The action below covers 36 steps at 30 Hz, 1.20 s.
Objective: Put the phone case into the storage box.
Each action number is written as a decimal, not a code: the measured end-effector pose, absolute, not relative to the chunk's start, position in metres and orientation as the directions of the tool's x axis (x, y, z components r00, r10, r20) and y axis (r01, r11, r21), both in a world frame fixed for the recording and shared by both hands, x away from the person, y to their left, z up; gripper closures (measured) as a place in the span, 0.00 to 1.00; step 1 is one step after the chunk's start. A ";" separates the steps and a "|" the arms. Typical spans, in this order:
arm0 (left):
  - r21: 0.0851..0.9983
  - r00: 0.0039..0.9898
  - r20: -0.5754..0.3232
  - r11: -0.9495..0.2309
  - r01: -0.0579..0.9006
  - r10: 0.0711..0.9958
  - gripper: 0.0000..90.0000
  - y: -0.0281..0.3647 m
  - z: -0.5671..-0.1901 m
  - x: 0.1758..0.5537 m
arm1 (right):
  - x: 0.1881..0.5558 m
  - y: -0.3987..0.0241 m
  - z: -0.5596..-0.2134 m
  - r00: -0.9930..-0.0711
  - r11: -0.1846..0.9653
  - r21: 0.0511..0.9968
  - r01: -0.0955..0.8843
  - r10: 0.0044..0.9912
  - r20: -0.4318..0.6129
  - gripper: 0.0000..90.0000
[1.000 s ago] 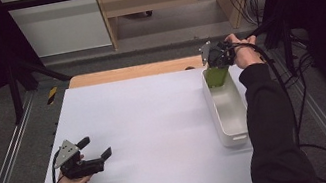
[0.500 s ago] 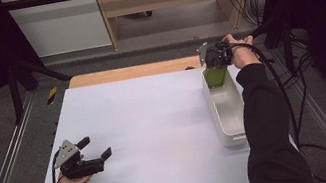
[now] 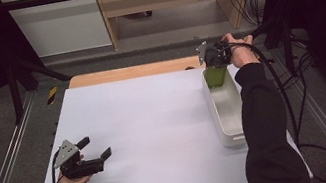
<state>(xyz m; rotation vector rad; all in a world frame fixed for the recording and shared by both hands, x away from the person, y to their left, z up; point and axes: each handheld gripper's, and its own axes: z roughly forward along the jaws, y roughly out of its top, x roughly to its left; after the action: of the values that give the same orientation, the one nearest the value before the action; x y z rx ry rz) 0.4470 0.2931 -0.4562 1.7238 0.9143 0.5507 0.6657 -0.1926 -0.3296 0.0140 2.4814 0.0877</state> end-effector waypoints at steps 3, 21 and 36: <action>0.940 0.600 -0.071 -0.149 0.309 0.797 0.04 0.293 -0.456 0.447 | 0.667 -0.193 -0.329 -0.778 0.996 0.084 0.031 0.077 -0.623 0.61; 0.938 0.598 -0.066 -0.155 0.310 0.799 0.04 0.292 -0.456 0.447 | 0.654 -0.197 -0.309 -0.763 0.942 0.310 0.124 0.290 -0.577 0.22; 0.940 0.595 -0.060 -0.154 0.303 0.801 0.04 0.291 -0.454 0.445 | 0.623 -0.192 -0.298 -0.757 0.729 0.664 0.170 0.528 -0.386 0.06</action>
<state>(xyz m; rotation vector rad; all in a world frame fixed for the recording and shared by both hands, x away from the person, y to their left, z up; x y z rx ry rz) 0.4452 0.2912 -0.4543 1.7264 0.9143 0.5666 0.6227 -0.1923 -0.2985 0.5272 2.3612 0.8308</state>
